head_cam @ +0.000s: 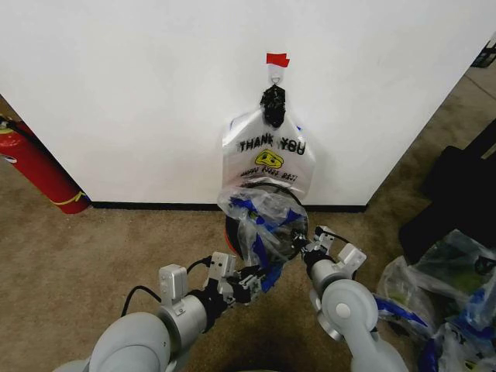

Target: Pick up the garbage bag from the wall and place it over the trash bin.

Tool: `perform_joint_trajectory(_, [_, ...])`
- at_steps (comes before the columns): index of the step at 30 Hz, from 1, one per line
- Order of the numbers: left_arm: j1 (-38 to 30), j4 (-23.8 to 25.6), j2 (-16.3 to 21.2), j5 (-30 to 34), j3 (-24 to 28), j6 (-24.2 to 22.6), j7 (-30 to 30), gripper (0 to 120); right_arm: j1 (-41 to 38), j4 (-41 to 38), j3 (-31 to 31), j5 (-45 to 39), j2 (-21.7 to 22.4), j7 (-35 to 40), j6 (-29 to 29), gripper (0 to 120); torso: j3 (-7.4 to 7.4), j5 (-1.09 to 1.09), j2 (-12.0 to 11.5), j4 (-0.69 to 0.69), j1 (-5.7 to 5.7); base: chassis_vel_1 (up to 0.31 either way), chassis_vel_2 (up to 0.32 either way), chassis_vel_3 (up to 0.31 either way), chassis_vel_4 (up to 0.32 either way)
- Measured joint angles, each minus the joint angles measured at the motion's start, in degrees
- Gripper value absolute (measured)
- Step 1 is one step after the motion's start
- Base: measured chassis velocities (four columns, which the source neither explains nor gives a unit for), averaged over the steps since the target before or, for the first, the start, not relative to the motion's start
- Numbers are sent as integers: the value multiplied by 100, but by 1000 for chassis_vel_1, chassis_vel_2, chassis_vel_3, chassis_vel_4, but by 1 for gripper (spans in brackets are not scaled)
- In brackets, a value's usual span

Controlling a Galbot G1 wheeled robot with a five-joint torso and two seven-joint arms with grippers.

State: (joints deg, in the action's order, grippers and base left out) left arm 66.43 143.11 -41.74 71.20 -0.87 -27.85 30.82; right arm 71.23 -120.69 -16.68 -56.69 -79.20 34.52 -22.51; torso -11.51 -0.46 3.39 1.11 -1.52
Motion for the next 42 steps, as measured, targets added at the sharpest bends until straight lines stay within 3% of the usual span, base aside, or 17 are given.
perform_joint_trajectory(2, [-5,4,97,-110,-88,-71,-7,32,-20,-3,-26,-24,16,-10,28,0,0,0,0,0,0,0,0,0,0])
perform_joint_trajectory(6, [0,4,123,-125,-104,-104,-9,40,-26,-23,-31,-28,21,-15,35,0,0,0,0,0,0,0,0,0,0])
perform_joint_trajectory(9, [-14,5,72,-128,-27,-207,6,56,-38,-42,-12,-19,-8,-24,39,0,0,-1,0,0,0,0,0,0,0])
perform_joint_trajectory(12, [-29,6,34,-130,49,-256,35,66,-30,-42,-3,10,-18,-38,38,0,0,0,0,-1,0,0,0,0,0])
perform_joint_trajectory(17, [-113,10,-39,191,86,-195,74,86,-10,-34,-6,46,-9,-42,22,0,0,0,0,0,0,0,0,0,0])
perform_joint_trajectory(23, [-208,-6,-133,224,160,-197,102,100,-9,-37,4,50,-22,-47,19,0,0,0,0,0,0,0,0,0,0])
perform_joint_trajectory(29, [-408,-251,-222,136,286,-170,129,95,-20,-36,13,52,-28,-49,13,0,0,0,0,-1,0,0,0,0,0])
perform_joint_trajectory(42, [-464,-351,-254,120,390,-88,120,48,-36,-17,20,67,-46,-51,8,0,0,0,0,-1,0,0,0,0,0])
